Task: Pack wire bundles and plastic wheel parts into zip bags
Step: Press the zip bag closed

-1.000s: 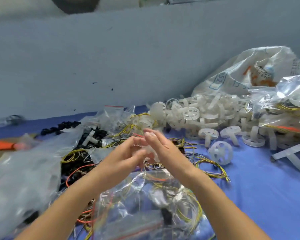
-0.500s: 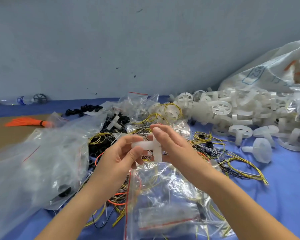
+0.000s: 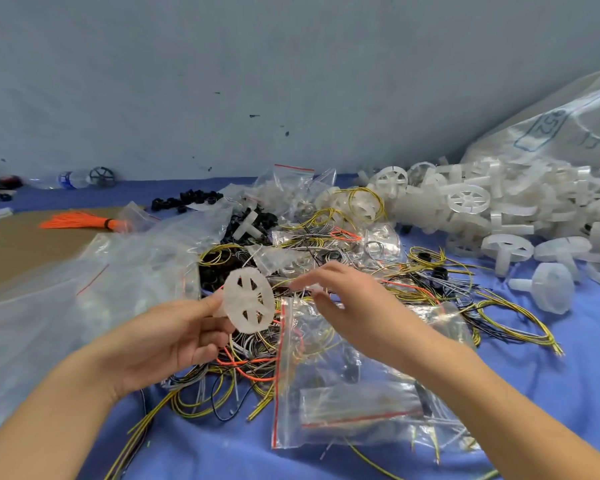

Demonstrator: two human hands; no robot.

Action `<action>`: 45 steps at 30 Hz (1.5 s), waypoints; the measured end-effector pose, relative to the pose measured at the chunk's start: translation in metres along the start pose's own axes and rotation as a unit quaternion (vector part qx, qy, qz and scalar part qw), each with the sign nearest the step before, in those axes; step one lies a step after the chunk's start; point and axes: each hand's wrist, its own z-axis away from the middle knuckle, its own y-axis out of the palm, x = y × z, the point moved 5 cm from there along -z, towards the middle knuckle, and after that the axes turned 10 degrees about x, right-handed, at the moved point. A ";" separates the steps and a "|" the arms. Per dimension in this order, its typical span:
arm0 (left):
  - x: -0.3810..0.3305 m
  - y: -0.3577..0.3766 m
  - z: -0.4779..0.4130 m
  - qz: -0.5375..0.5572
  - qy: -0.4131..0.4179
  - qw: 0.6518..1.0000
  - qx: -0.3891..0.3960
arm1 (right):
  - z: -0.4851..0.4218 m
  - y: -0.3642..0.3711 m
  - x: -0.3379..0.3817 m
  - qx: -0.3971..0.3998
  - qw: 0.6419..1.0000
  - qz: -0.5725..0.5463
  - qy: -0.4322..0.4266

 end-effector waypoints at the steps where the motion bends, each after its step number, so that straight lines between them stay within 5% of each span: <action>1: 0.001 -0.003 0.002 -0.012 -0.003 1.000 -0.002 | -0.001 0.006 0.005 0.020 0.996 0.082 -0.024; 3: 0.000 -0.006 0.004 -0.044 -0.003 0.999 0.008 | -0.004 0.017 0.016 0.048 0.982 0.174 -0.062; 10: 0.001 -0.009 0.009 -0.058 -0.027 0.997 0.051 | -0.013 0.033 0.030 0.069 0.963 0.231 -0.119; 17: 0.017 0.018 -0.004 -0.027 -0.065 0.990 0.123 | -0.011 0.015 0.022 0.025 0.983 0.151 -0.101; 29: 0.004 0.058 -0.006 -0.096 0.042 0.993 0.062 | -0.003 -0.008 0.024 -0.036 0.994 0.017 -0.105; 35: 0.002 0.081 -0.012 -0.162 0.060 0.980 0.101 | 0.001 -0.004 0.034 -0.042 0.991 0.039 -0.117; 42: 0.019 0.107 -0.026 -0.066 0.068 0.983 0.158 | 0.003 0.001 0.042 -0.041 0.991 0.095 -0.088; 45: 0.022 0.098 -0.034 -0.317 0.079 0.943 0.055 | 0.003 0.004 0.047 -0.026 0.991 0.100 -0.084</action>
